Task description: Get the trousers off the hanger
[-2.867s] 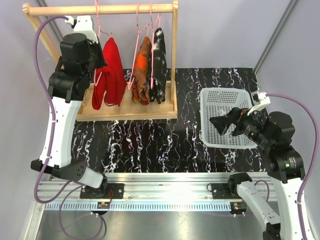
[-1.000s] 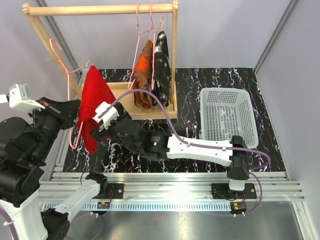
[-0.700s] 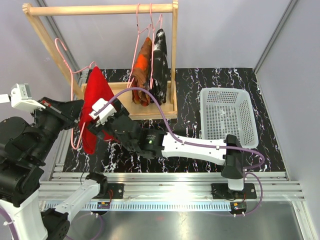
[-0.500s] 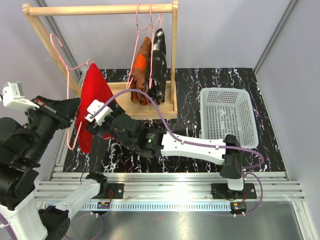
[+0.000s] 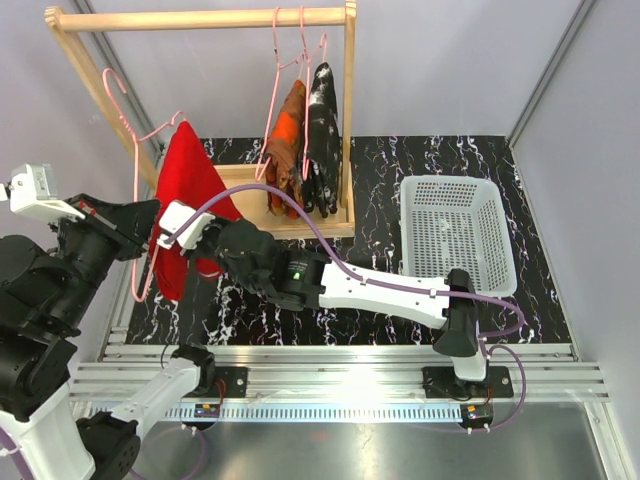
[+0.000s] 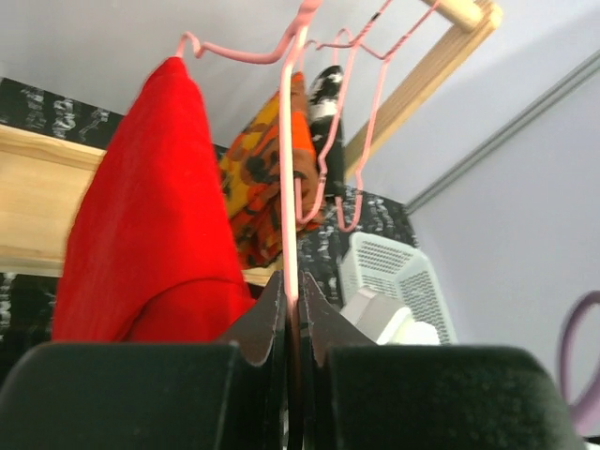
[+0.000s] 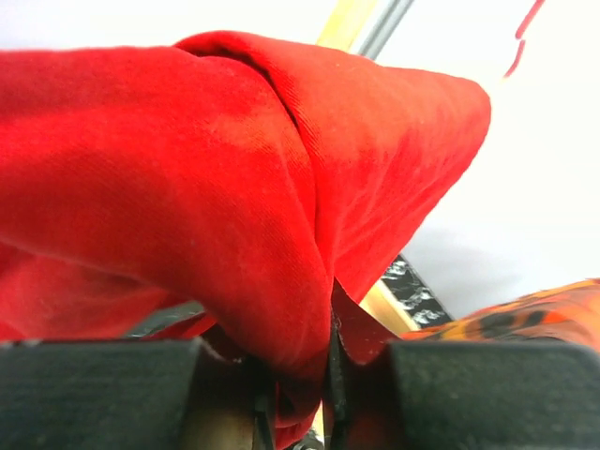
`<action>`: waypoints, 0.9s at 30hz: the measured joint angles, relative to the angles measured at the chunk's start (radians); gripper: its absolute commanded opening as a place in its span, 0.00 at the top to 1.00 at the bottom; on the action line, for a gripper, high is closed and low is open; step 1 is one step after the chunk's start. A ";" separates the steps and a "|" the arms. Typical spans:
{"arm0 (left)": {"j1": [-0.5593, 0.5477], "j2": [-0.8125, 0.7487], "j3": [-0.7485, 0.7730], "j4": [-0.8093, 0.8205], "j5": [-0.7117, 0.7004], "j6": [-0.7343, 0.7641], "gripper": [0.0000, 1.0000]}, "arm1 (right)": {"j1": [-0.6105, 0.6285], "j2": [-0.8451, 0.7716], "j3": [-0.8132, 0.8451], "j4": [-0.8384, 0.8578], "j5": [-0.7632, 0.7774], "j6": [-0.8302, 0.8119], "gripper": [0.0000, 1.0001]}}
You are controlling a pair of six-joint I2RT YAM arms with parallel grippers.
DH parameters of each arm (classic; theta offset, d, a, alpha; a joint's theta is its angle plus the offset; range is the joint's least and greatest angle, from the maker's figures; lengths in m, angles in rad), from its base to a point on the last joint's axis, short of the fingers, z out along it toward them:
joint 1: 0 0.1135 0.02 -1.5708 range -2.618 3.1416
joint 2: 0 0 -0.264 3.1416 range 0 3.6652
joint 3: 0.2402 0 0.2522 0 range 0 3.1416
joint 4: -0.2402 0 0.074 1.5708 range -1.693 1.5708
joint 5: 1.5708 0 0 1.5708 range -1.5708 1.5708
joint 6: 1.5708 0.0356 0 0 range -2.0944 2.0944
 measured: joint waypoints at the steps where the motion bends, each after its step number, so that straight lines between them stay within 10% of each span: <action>1: 0.000 0.000 -0.008 -0.001 -0.010 0.019 1.00 | 0.000 0.000 0.001 -0.001 0.010 -0.013 1.00; 27: 0.000 -0.204 -0.411 -0.014 -0.276 0.171 1.00 | -0.041 0.013 0.529 -0.320 0.076 -0.059 1.00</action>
